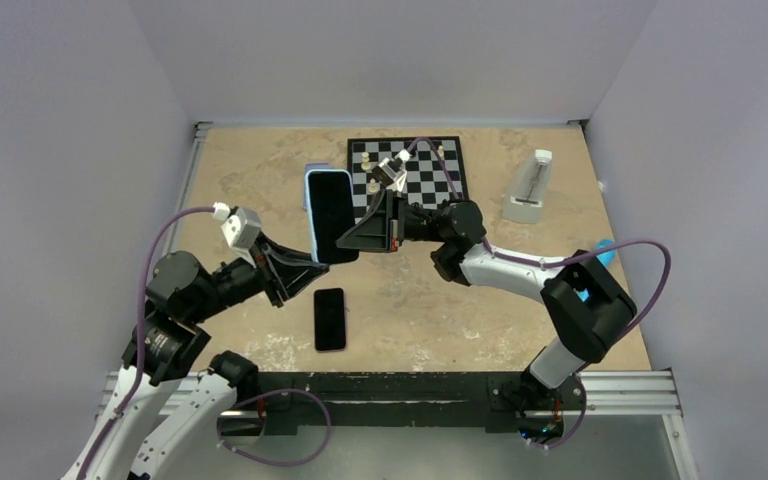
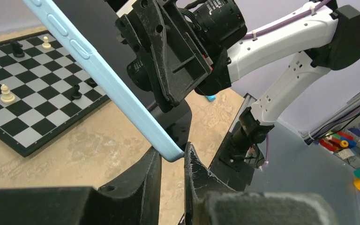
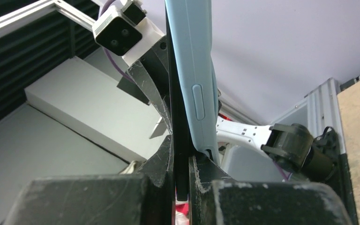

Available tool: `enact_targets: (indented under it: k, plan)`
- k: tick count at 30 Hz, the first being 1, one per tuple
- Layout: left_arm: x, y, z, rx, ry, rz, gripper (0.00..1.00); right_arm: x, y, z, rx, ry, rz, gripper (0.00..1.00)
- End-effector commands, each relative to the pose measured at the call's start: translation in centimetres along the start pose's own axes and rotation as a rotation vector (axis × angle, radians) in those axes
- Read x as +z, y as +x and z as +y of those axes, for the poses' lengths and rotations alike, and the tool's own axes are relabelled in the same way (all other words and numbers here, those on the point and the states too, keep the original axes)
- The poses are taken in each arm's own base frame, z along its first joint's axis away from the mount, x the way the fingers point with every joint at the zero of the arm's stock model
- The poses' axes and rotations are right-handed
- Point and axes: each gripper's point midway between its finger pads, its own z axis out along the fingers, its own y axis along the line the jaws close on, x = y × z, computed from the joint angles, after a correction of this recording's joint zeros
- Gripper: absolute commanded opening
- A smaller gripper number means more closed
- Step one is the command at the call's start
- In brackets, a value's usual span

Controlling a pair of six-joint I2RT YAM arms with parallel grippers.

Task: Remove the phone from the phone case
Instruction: Move the phone case to the phone.

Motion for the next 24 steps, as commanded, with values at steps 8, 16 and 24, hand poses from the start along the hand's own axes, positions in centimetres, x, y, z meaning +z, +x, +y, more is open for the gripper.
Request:
enact_targets:
  k: [8, 16, 24]
  plan:
    - [-1.2, 0.2, 6.3, 0.101, -0.315, -0.036, 0.0, -0.6, 2.7, 7.7, -0.024, -0.204, 0.131, 0.0]
    - [-1.0, -0.5, 5.5, 0.037, -0.28, -0.108, 0.0, 0.4, 2.2, 6.6, -0.012, -0.195, 0.109, 0.0]
    - [-1.2, -0.2, 8.6, -0.118, -0.455, -0.16, 0.0, 1.6, 1.0, 2.7, -0.049, -0.068, 0.101, 0.0]
